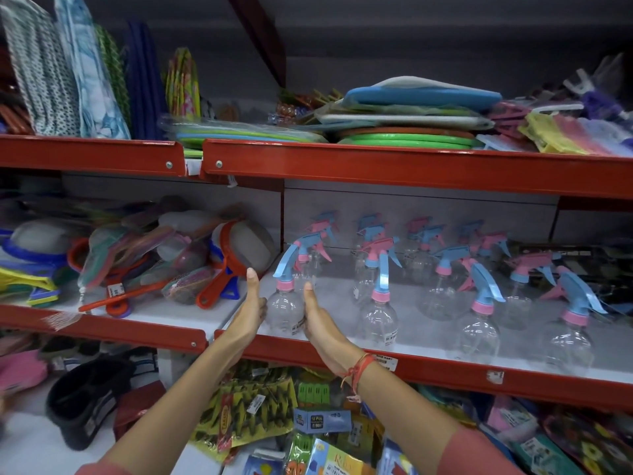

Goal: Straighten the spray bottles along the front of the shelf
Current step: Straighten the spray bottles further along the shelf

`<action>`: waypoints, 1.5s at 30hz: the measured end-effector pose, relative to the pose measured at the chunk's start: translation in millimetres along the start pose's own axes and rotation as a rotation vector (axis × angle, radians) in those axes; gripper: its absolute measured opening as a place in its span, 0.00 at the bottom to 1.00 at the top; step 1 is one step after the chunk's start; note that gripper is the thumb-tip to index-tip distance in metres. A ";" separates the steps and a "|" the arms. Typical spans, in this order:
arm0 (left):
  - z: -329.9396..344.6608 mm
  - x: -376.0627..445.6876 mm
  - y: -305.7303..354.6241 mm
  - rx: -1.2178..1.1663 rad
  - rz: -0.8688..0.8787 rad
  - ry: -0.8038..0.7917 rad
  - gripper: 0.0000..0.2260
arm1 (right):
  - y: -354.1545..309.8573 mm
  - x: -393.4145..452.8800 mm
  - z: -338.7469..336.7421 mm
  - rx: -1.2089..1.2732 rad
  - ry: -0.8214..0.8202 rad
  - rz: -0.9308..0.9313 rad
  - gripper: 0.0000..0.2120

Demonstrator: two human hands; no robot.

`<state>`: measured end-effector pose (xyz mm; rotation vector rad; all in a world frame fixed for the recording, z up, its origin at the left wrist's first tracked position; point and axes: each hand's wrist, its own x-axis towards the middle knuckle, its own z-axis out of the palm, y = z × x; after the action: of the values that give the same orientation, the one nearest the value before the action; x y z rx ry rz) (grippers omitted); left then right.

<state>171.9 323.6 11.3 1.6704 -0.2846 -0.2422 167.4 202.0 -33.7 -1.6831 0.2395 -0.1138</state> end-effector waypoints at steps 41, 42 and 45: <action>-15.4 14.2 -10.1 -0.112 -0.062 -0.087 0.46 | -16.2 -27.6 -8.2 0.023 -0.095 -0.005 0.51; -15.1 15.2 -10.8 -0.106 -0.057 -0.085 0.46 | -16.8 -29.3 -8.1 0.022 -0.090 -0.015 0.49; -12.4 15.2 -12.3 -0.107 -0.018 -0.039 0.43 | -18.0 -36.2 -10.6 0.017 -0.070 -0.046 0.43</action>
<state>190.8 331.6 0.7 1.5641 -0.2806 -0.2989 131.6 201.7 -12.1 -1.6729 0.1475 -0.0907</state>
